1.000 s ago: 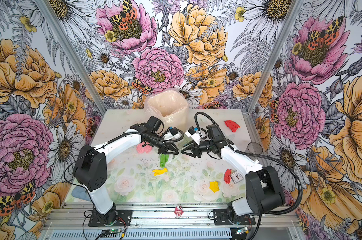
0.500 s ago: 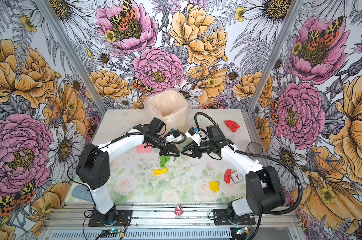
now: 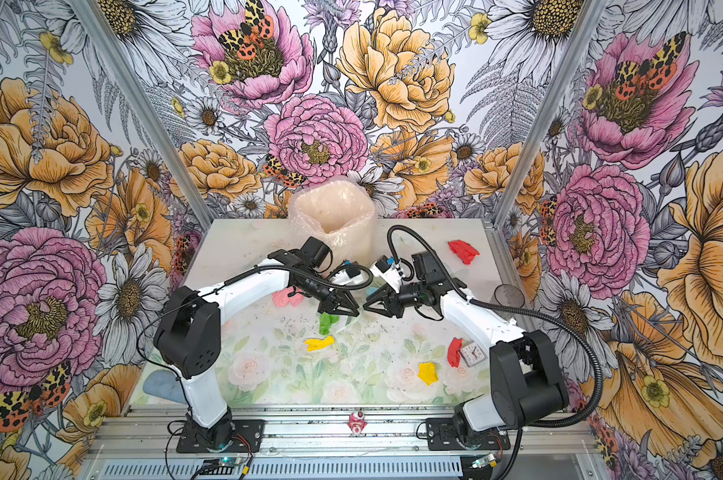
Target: Sweep away the paper scraps from the table
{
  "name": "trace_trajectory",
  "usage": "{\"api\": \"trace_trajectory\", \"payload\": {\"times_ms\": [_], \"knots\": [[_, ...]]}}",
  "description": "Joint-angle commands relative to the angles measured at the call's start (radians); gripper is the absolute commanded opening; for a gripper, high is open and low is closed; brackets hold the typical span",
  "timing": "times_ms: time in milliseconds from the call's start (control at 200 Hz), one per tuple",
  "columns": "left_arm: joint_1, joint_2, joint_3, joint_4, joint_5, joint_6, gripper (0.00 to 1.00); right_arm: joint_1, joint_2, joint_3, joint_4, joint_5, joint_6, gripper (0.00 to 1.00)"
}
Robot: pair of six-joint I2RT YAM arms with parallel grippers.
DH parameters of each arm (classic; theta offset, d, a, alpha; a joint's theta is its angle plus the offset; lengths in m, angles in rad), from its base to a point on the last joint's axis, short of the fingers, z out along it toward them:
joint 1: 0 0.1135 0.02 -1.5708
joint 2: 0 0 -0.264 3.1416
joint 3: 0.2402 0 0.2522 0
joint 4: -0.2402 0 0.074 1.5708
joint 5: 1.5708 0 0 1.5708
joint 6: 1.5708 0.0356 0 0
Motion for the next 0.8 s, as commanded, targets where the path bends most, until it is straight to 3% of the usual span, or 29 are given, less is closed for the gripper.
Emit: {"api": "trace_trajectory", "payload": {"times_ms": [0,791], "knots": [[0.006,-0.016,0.026,0.002,-0.014,0.015,0.0,0.007,0.007,0.03,-0.008,-0.01,-0.02,0.38],[0.012,-0.048,0.043,0.002,-0.026,0.013,0.0,0.017,0.013,0.027,-0.02,-0.016,-0.031,0.35]]}}
